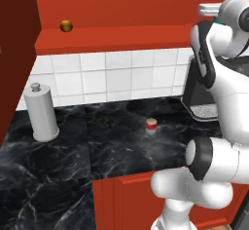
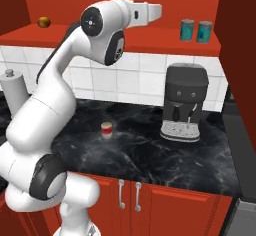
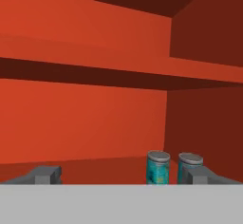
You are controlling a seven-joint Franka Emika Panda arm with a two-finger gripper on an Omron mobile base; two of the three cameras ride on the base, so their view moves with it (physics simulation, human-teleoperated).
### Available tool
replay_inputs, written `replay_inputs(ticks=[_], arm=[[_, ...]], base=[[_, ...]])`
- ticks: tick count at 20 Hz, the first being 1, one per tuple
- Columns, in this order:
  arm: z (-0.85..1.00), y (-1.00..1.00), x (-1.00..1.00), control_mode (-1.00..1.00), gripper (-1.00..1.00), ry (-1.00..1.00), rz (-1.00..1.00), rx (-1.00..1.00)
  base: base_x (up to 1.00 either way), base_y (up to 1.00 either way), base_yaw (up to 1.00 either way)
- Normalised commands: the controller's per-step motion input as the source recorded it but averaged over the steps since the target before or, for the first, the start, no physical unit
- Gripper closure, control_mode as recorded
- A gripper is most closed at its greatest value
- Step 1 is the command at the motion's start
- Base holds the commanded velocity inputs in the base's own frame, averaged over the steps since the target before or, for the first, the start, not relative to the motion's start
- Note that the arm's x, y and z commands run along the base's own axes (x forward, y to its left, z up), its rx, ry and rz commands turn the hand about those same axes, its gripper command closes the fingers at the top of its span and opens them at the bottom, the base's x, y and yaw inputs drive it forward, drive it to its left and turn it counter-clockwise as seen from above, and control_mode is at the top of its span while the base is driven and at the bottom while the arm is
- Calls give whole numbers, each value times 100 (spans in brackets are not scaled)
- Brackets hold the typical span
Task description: Pick the cans from the counter and place them in their designated side in the cabinet.
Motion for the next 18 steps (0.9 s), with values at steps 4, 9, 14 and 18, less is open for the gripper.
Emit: replay_inputs(ticks=[4,9,14,18], arm=[[-2,25,-64,-100,-100,11,0,2],[-9,25,-69,-100,-100,10,0,2],[-15,25,-73,-100,-100,8,0,2],[-16,23,-74,-100,-100,8,0,2]], base=[[0,0,0],[0,0,0],[0,0,0],[0,0,0]])
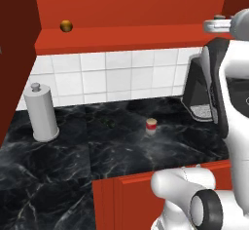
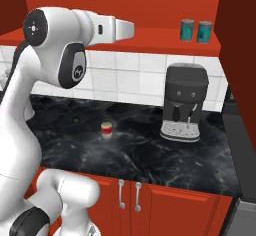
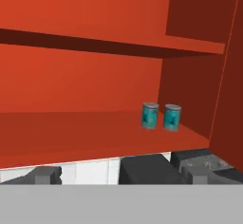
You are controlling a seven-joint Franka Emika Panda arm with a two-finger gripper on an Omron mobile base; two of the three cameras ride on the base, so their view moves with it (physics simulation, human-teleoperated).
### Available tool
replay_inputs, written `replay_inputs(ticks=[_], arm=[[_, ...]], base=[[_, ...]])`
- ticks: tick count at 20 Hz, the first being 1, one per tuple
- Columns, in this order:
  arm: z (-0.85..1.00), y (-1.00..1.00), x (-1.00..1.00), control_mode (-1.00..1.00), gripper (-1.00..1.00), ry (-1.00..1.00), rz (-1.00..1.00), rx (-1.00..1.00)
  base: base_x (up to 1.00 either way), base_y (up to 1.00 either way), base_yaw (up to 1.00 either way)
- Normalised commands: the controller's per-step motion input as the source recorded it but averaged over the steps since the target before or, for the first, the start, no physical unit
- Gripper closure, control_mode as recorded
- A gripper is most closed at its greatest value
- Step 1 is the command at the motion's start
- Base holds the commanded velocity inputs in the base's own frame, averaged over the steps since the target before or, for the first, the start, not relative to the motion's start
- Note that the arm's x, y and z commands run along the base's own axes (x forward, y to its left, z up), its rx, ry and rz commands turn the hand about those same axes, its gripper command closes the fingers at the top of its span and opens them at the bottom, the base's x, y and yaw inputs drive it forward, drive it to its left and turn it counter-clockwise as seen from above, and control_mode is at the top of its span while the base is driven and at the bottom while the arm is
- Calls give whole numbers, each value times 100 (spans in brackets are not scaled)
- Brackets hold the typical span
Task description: Pick the cans from the counter and place them in their designated side in the cabinet.
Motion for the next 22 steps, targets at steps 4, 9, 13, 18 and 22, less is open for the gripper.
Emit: replay_inputs(ticks=[4,9,13,18,22], arm=[[-23,18,-72,-100,-100,6,0,4],[-33,15,-53,-100,-100,8,1,10],[-37,15,-29,-100,-100,6,2,14],[-27,16,-2,-100,-100,7,0,11],[-26,15,0,-100,-100,2,0,6]], base=[[0,0,0],[0,0,0],[0,0,0],[0,0,0],[0,0,0]])
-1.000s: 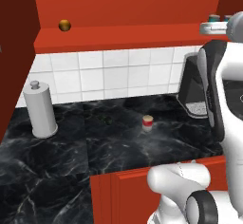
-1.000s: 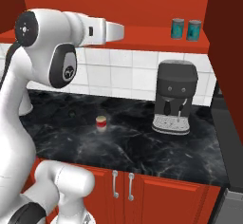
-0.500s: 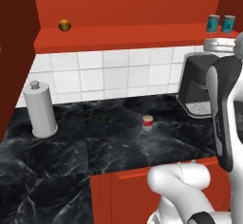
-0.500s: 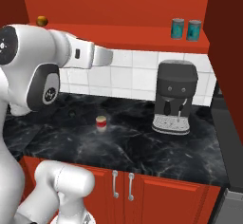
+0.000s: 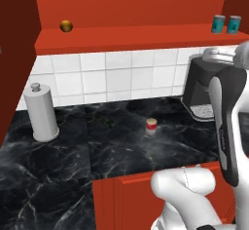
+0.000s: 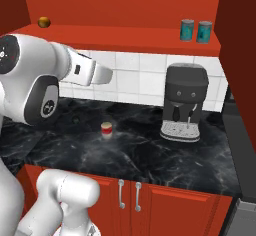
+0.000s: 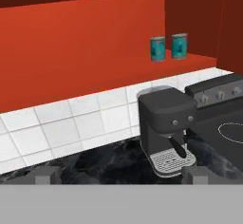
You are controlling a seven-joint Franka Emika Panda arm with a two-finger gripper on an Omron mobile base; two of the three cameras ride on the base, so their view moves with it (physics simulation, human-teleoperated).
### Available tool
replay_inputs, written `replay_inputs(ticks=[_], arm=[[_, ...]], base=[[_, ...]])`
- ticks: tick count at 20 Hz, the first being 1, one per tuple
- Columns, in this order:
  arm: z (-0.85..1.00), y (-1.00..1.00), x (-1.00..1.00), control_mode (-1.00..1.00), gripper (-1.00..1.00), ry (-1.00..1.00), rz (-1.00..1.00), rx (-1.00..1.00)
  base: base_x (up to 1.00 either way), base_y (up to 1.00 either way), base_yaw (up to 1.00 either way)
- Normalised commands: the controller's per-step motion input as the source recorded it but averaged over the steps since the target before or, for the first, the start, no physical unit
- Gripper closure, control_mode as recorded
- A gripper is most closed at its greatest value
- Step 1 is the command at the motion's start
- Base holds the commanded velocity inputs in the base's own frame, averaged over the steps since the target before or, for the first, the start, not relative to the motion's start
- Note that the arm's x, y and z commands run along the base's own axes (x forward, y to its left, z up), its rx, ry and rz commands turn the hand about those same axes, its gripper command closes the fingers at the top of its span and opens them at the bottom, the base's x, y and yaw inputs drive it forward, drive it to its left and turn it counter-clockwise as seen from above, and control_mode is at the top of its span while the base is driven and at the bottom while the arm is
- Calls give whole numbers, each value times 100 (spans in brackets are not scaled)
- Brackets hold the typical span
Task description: Pick the cans from the counter and place them in their designated side in the cabinet.
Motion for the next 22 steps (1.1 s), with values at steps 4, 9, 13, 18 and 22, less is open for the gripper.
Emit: replay_inputs(ticks=[4,9,13,18,22], arm=[[-19,18,-1,-100,-100,2,0,3],[-17,23,0,-100,-100,4,0,9],[-17,24,3,-100,-100,10,2,13],[-23,14,0,-100,-100,13,5,9],[-32,3,0,-100,-100,14,10,1]], base=[[0,0,0],[0,0,0],[0,0,0],[0,0,0],[0,0,0]])
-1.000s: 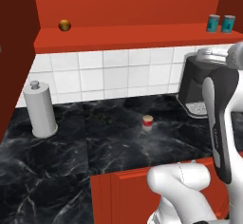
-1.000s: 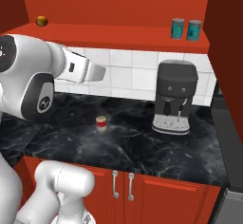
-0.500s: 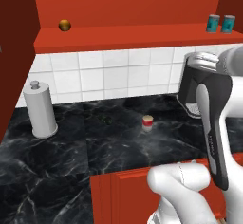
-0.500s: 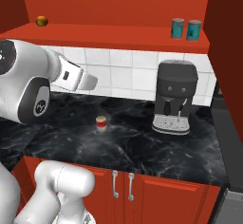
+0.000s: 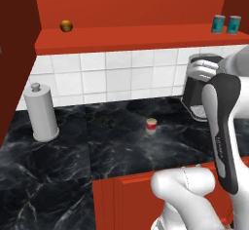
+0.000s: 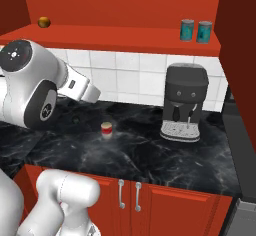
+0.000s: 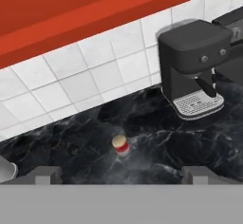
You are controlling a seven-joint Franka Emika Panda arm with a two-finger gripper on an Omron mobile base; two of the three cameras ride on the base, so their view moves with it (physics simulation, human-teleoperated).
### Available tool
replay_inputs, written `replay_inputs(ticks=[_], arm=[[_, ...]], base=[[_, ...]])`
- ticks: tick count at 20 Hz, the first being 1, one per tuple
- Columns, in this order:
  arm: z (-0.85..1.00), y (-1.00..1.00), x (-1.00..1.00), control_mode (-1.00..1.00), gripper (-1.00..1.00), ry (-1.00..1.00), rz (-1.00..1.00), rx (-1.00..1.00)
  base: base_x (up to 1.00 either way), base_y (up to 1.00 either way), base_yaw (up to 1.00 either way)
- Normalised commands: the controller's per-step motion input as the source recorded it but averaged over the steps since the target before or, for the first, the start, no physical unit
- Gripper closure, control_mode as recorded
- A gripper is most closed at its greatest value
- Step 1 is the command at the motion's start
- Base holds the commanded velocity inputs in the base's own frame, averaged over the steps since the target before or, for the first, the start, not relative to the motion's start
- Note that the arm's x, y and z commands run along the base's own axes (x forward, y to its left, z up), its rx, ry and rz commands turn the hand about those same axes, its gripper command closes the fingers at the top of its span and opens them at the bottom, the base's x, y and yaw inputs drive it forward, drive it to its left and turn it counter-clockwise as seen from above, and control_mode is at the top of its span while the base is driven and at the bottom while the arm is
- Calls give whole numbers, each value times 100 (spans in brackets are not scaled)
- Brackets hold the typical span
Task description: Pick the cans from the counter and place them in their designated side in the cabinet.
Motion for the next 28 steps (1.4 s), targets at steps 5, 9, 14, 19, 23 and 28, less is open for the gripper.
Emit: replay_inputs(ticks=[5,9,14,19,23,28], arm=[[-28,0,-7,-100,-100,4,8,-2],[-12,1,-1,-100,-100,0,8,-2],[-15,0,-4,-100,-100,1,4,-6],[-14,0,0,-100,-100,7,3,-6],[-12,3,0,-100,-100,11,3,0],[-14,14,-1,-100,-100,10,3,0]], base=[[0,0,0],[0,0,0],[0,0,0],[0,0,0],[0,0,0],[0,0,0]])
